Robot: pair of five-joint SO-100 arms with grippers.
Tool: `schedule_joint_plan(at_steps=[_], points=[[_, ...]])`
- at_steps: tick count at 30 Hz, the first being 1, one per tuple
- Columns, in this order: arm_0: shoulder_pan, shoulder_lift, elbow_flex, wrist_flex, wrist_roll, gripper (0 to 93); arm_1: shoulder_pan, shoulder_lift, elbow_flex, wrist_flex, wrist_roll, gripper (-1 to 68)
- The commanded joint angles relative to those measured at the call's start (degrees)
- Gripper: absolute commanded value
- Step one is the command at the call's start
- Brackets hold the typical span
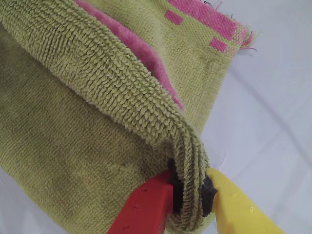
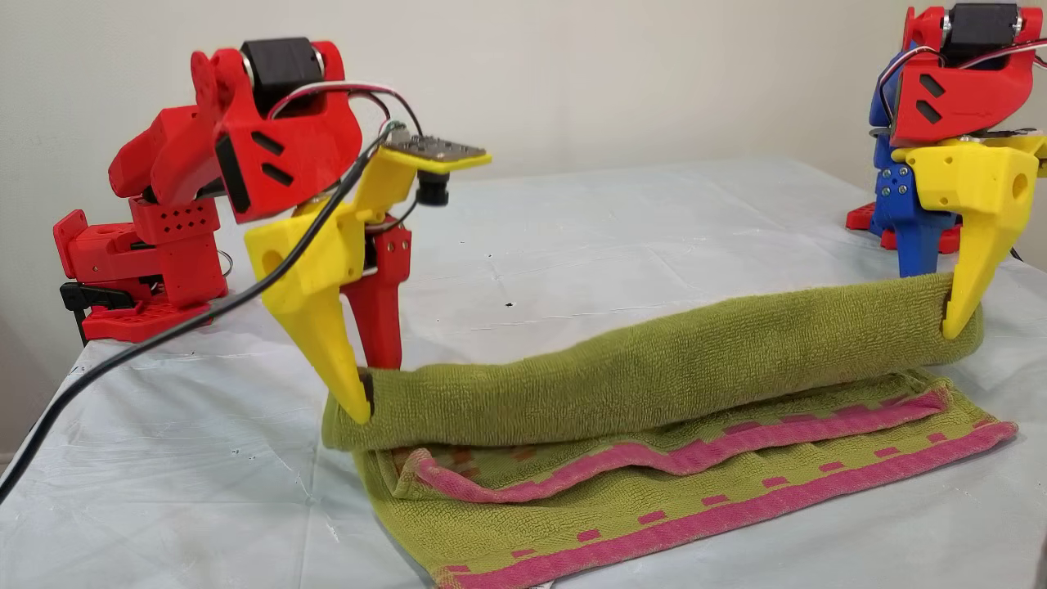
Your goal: Fold the towel.
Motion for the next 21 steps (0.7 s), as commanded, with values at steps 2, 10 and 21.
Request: schedule_joint_plan(at_steps=[2, 10, 21], points=[[0.00, 1.93, -4.31, -1.93, 0.88, 0.7, -1.32, 3.34, -5.63, -1.49, 0.97, 0.1], [0.09, 0.79, -4.31, -3.87, 1.58, 5.4, -1.93, 0.88, -5.63, -4.92, 1.41, 0.7], [1.05, -0.79, -4.13, -1.41, 3.43, 56.0, -3.16, -0.97, -5.80, -6.68, 0.97, 54.4]])
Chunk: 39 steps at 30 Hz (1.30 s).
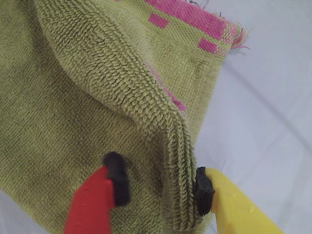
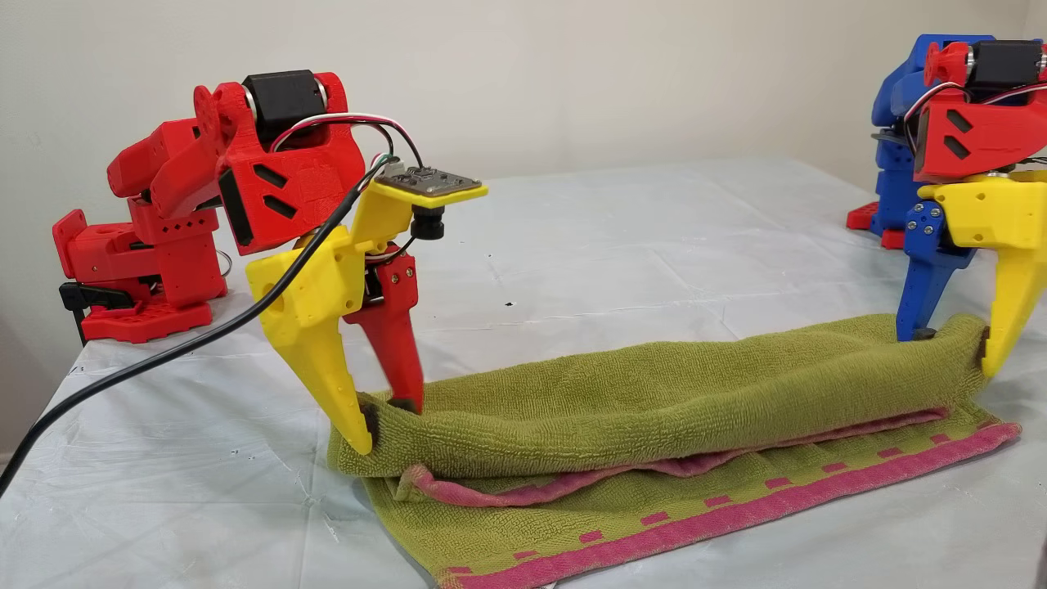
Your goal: Fold the towel.
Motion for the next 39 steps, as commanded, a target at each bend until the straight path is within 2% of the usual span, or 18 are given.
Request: schedule_joint_plan(at_steps=[1, 4, 7, 21, 28, 39], points=[[0.88, 1.05, -4.13, 0.97, 0.44, 61.5, -0.18, 2.46, -5.80, -1.49, -0.26, 55.2], [1.32, 0.18, -4.13, -0.09, 1.14, 72.2, 0.09, 2.29, -5.80, -2.11, -1.05, 59.3], [1.58, -0.26, -4.13, -0.97, 2.11, 75.2, 0.18, 2.37, -5.80, -1.49, -1.05, 61.9], [-0.97, 3.52, -4.13, -3.87, 3.52, 69.4, 1.85, 11.07, -5.80, 7.82, -2.02, 58.1], [-3.96, 8.17, -4.22, -9.49, 8.44, 67.5, 5.01, 17.93, -5.80, 13.62, -7.03, 57.4], [-8.00, 11.95, -4.22, -11.60, 8.26, 67.3, 8.00, 24.08, -3.69, 13.71, -13.27, 57.2]])
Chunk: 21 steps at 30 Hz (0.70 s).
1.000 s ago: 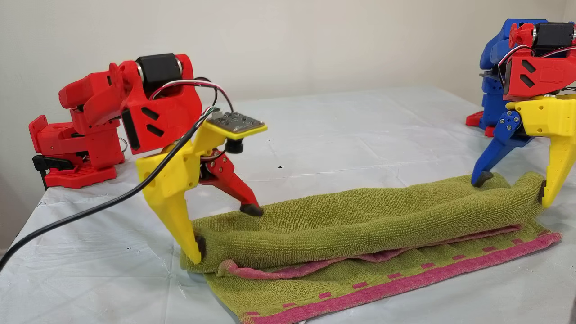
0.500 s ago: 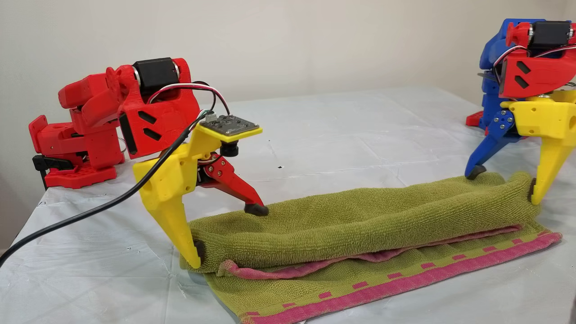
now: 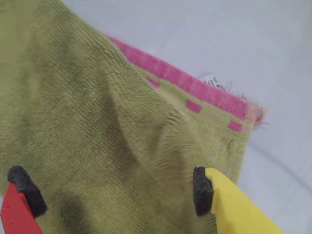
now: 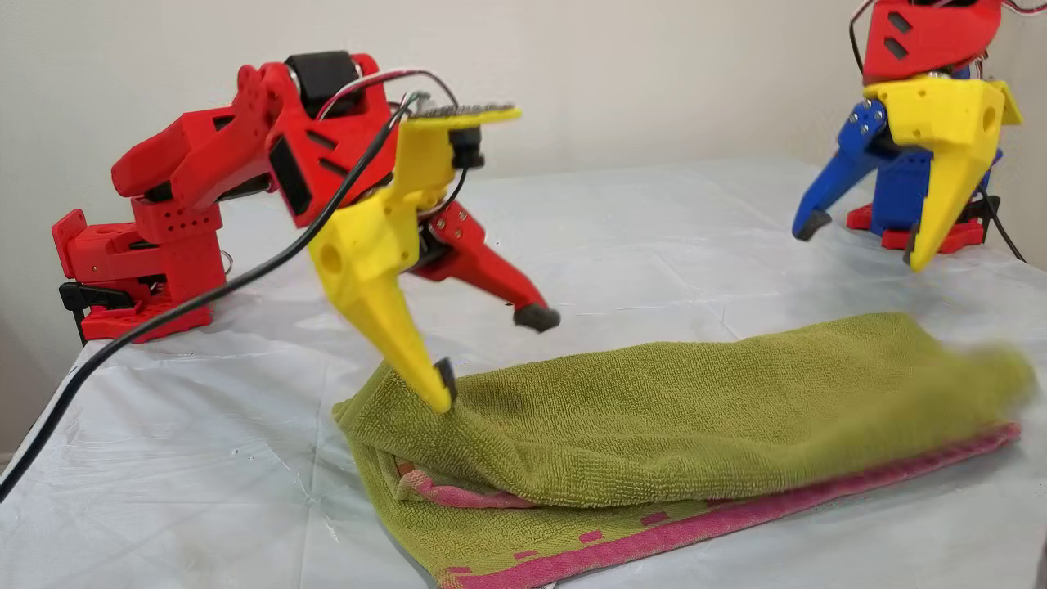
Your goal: Fold the towel.
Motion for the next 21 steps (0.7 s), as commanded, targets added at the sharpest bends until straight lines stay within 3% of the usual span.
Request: schedule_joint_plan(at_steps=[1, 10, 13, 15, 16, 17, 18, 19, 20, 21], points=[[-1.76, 8.44, -4.13, -1.85, -0.70, 67.3, 0.88, 11.25, -2.81, 0.18, -1.49, 57.1], [-2.20, 10.11, -4.13, -1.41, 0.35, 67.3, 4.83, 20.39, 8.88, 0.26, -7.21, 56.7], [-2.72, 11.34, -4.13, -1.23, 4.92, 52.9, 6.24, 25.49, 15.12, 0.26, -9.76, 51.6], [-3.25, 12.92, -4.22, 0.70, 7.03, 45.8, 7.38, 28.83, 18.72, 0.26, -11.87, 51.7], [-4.31, 14.15, -4.22, 2.37, 8.26, 35.2, 8.00, 30.67, 20.65, 0.18, -13.45, 51.1], [-5.01, 15.38, -4.22, 5.19, 8.26, 17.8, 8.70, 33.05, 23.47, 0.18, -15.29, 47.9], [-5.71, 16.79, -4.22, 8.35, 8.88, 8.0, 9.49, 35.77, 26.46, 0.18, -17.75, 43.3], [-6.24, 17.67, -4.22, 10.02, 9.76, 4.1, 10.11, 37.27, 28.04, 0.18, -19.60, 38.0], [-7.03, 18.63, -4.22, 12.22, 10.63, 0.3, 11.07, 39.99, 31.11, 0.18, -22.06, 20.0], [-7.91, 19.51, -4.22, 13.97, 11.60, 0.1, 11.95, 42.10, 33.66, 0.18, -23.91, 10.1]])
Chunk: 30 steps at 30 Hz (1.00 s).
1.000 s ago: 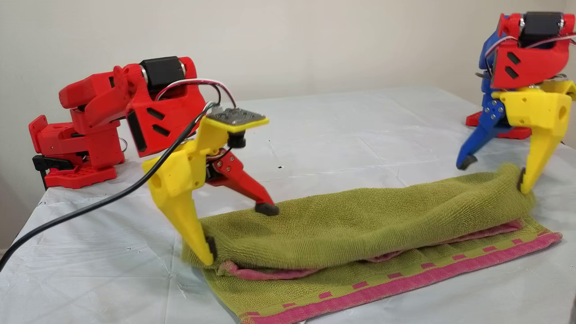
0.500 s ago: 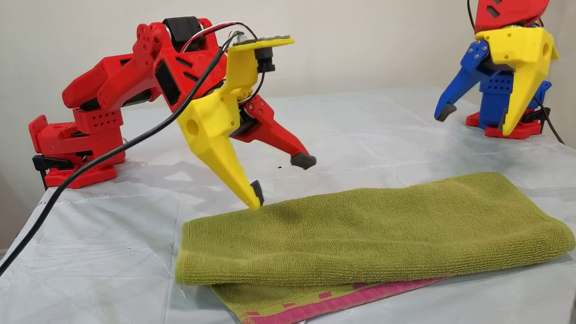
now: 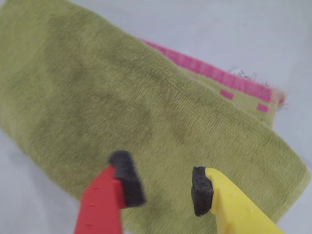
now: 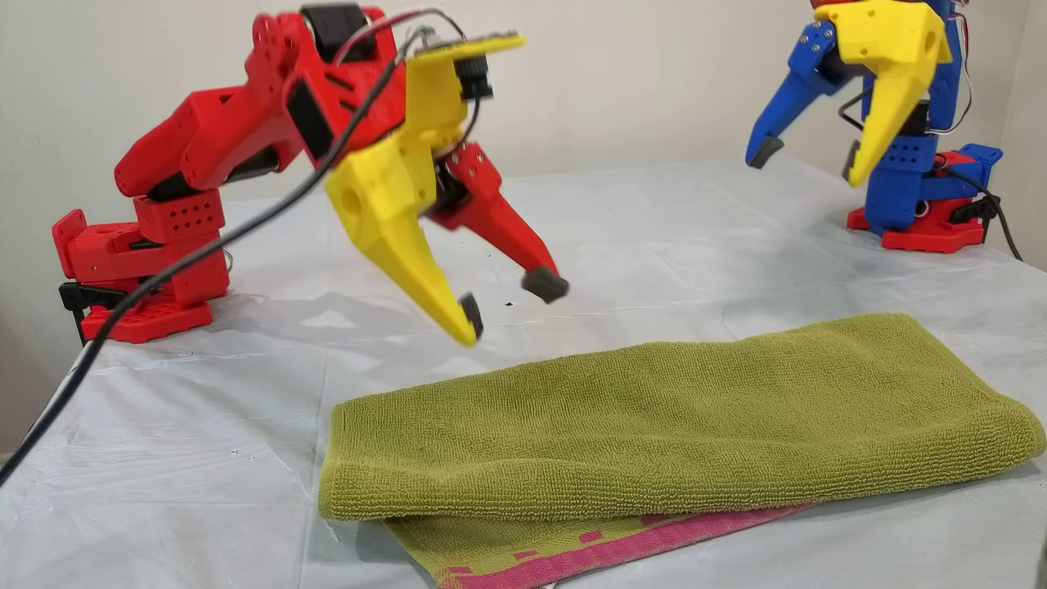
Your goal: Fold the towel.
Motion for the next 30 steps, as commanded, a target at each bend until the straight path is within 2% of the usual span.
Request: schedule_joint_plan(at_steps=[1, 2, 7, 13, 15, 18, 20, 24, 26, 28, 30], points=[[-4.13, 11.95, -4.31, 5.36, 2.37, 0.1, 2.55, 16.17, 6.59, 0.18, -6.68, 2.2], [-4.83, 12.57, -4.31, 6.94, 2.64, 0.1, 3.69, 18.63, 9.23, 0.18, -9.14, 0.1], [-8.09, 14.94, -4.31, 13.80, 3.78, 0.0, 10.55, 27.60, 14.41, 0.09, -26.19, 0.1], [-9.67, 16.96, -3.43, 14.15, 8.44, 0.0, 20.48, 31.82, 11.16, 0.09, -68.99, 0.2], [-9.93, 17.84, -2.37, 14.15, 9.05, 0.0, 22.85, 33.66, 14.33, 0.00, -79.54, 0.2], [-10.20, 19.78, 0.00, 14.15, 9.40, 0.0, 28.92, 39.29, 22.68, -0.35, -85.61, 0.3], [-10.28, 21.45, 2.20, 14.15, 9.58, 0.0, 32.96, 48.96, 34.01, -6.59, -88.24, 0.3], [-10.90, 22.85, 3.69, 14.15, 10.20, 0.0, 40.78, 80.24, 64.69, -29.62, -95.10, 0.3], [-11.07, 22.85, 3.34, 14.15, 10.55, 0.0, 43.59, 86.75, 72.42, -31.46, -97.56, 0.3], [-11.25, 23.03, 3.34, 14.15, 10.72, 0.0, 43.59, 83.94, 77.08, -29.88, -99.49, 0.3], [-11.60, 23.64, 4.48, 14.15, 10.81, 0.0, 42.19, 81.47, 83.67, -33.31, -100.20, 0.4]])
